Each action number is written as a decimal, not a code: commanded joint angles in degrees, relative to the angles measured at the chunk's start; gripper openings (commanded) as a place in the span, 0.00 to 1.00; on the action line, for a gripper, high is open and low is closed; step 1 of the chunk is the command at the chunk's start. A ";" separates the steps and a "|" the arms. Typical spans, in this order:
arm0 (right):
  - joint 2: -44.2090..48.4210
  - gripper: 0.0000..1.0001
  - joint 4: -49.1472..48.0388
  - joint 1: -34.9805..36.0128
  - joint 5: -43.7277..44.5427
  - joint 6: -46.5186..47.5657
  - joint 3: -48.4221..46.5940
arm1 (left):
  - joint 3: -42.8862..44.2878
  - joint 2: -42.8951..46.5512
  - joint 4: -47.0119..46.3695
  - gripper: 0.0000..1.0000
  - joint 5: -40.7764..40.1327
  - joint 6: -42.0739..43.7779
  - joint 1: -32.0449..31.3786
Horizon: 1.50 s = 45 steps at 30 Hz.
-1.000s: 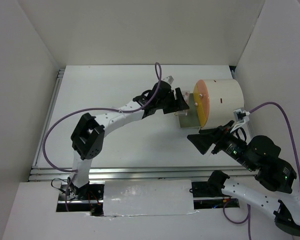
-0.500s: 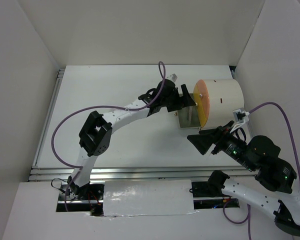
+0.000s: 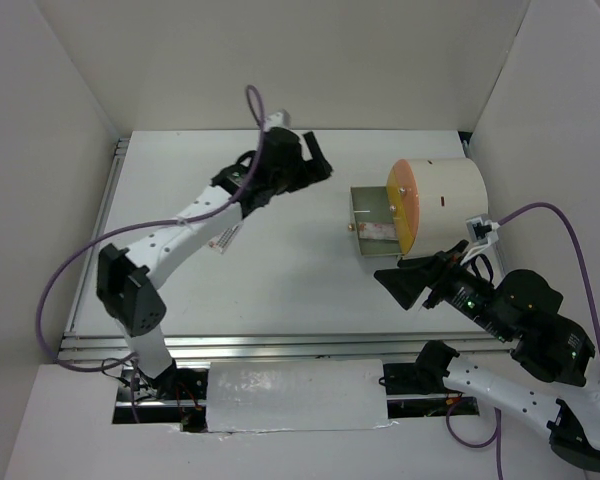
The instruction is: Organize the makeup
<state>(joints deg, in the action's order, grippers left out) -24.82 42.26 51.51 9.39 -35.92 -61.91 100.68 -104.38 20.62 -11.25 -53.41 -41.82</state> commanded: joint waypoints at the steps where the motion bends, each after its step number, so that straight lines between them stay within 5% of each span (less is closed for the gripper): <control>1: -0.23 1.00 -0.25 0.17 -0.95 0.85 -0.93 | -3.46 8.03 9.87 0.99 -12.92 7.31 8.58; 6: 0.38 1.00 -3.31 0.17 -5.34 1.91 1.61 | -7.70 7.80 6.80 0.99 -2.65 33.47 19.57; 12: -0.67 1.00 -4.64 0.09 -8.24 3.58 3.20 | -4.97 -1.77 13.98 0.99 -2.56 51.63 22.21; 23: -0.06 1.00 -4.03 0.26 -9.12 5.51 4.96 | -18.32 -5.22 8.91 0.99 6.94 49.27 28.55; 31: -0.40 1.00 -5.52 0.17 -10.69 5.16 5.22 | -19.91 -8.82 11.37 0.99 14.05 49.01 28.81; 45: 0.30 1.00 -4.91 0.17 -10.27 4.90 4.96 | -17.80 -11.20 14.19 0.97 6.50 45.06 28.29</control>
<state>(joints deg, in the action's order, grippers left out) -24.93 39.42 51.51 -0.64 -31.66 -56.90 81.54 -114.74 33.74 -3.27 -6.90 -13.13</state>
